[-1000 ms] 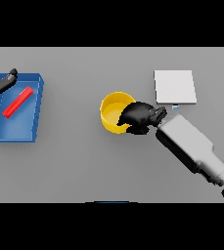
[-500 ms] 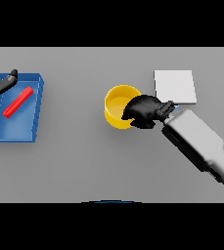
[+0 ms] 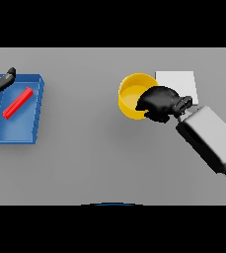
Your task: Pick up the red beaker and tilt it to pour out 1 green nut into yellow bowl. Pick up the yellow bowl and place it on the metallic measuring scale.
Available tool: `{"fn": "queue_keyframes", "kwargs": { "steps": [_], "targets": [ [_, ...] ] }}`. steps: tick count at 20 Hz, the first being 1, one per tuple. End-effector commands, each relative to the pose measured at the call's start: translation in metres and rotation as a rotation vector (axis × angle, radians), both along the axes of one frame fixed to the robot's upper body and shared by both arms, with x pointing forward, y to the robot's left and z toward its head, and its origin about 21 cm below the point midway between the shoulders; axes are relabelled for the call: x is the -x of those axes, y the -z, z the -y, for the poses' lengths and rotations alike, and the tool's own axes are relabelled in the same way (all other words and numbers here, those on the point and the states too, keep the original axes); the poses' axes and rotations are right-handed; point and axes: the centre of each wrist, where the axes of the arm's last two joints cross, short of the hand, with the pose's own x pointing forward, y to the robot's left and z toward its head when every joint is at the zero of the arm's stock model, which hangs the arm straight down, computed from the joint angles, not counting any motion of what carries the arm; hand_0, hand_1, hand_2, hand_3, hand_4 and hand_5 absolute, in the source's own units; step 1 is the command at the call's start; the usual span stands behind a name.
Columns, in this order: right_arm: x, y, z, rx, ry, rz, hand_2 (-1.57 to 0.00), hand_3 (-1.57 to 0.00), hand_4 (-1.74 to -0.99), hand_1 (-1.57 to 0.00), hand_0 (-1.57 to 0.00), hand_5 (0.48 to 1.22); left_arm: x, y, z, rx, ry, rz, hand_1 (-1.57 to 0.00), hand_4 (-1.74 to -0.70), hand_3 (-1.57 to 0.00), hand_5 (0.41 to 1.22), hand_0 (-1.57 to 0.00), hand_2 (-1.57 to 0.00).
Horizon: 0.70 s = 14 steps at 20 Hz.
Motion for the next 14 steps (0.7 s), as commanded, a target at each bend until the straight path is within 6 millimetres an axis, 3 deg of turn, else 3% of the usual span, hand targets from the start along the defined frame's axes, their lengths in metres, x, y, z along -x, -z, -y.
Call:
{"fn": "queue_keyframes", "kwargs": {
  "steps": [1, 8, 14],
  "targets": [
    [-0.003, -0.007, 0.007, -0.005, 0.014, 0.012, -1.49, -1.19, -1.74, -1.57, -1.54, 1.22, 0.001, 0.002, 0.001, 0.013, -0.001, -0.005, 0.0, -0.81, 0.0, 0.71, 0.0, 0.0],
    [-0.036, -0.019, 0.048, -0.034, 0.155, 0.141, -1.54, -1.15, -1.741, -1.57, -1.56, 1.221, 0.001, -0.001, 0.01, 0.037, -0.018, -0.026, 0.0, -0.84, 0.0, 0.739, 0.0, 0.0],
    [-0.057, -0.004, 0.081, -0.031, 0.275, 0.153, -1.53, -1.17, -1.741, -1.57, -1.57, 1.221, 0.007, -0.005, 0.008, 0.036, -0.029, -0.035, 0.0, -0.86, 0.0, 0.762, 0.0, 0.0]
  ]
}}
